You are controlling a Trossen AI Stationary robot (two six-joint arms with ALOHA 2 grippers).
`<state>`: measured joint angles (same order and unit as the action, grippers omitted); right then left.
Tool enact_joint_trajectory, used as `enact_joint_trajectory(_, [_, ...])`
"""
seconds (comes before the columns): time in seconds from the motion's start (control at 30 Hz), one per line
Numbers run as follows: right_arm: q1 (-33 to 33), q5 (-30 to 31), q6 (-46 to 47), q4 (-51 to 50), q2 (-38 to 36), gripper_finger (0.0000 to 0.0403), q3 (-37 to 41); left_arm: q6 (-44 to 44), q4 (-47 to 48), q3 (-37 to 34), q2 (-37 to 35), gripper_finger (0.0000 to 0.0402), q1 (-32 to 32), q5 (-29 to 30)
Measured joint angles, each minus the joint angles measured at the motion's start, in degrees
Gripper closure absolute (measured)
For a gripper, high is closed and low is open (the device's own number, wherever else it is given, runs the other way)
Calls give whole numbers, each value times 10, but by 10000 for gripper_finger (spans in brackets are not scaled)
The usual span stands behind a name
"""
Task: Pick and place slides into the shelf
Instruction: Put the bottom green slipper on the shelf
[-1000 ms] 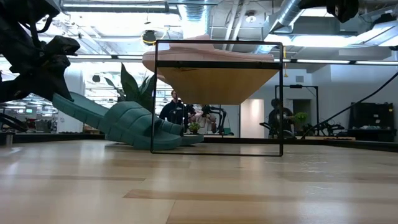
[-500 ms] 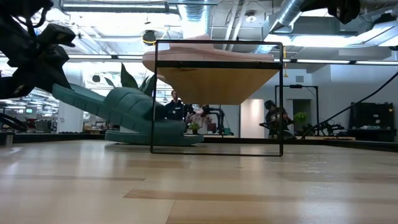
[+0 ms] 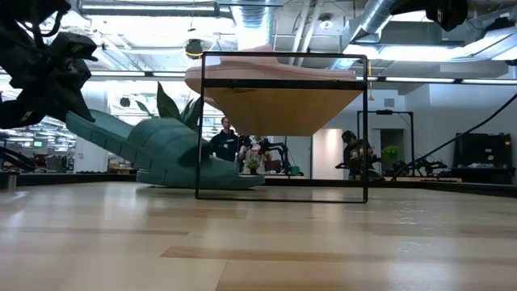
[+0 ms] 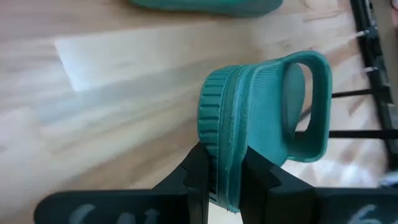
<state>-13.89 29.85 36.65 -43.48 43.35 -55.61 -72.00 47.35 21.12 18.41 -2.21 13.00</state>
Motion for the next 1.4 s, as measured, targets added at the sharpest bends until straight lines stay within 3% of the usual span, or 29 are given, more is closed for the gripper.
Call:
enact_joint_trajectory(0.13, [0,0,0,1,0,403,0,50,43,11,10,368,21,53])
enact_joint_trajectory(0.5, [0,0,0,8,1,403,0,182,162,103,-3,369,87,103])
enact_joint_trajectory(0.73, [0,1,-4,17,1,403,0,166,236,208,2,369,91,137])
enact_joint_trajectory(1.03, [0,2,-7,23,6,403,0,131,413,329,53,369,91,213])
enact_joint_trajectory(1.4, [0,0,-6,27,10,403,0,176,428,491,147,369,91,205])
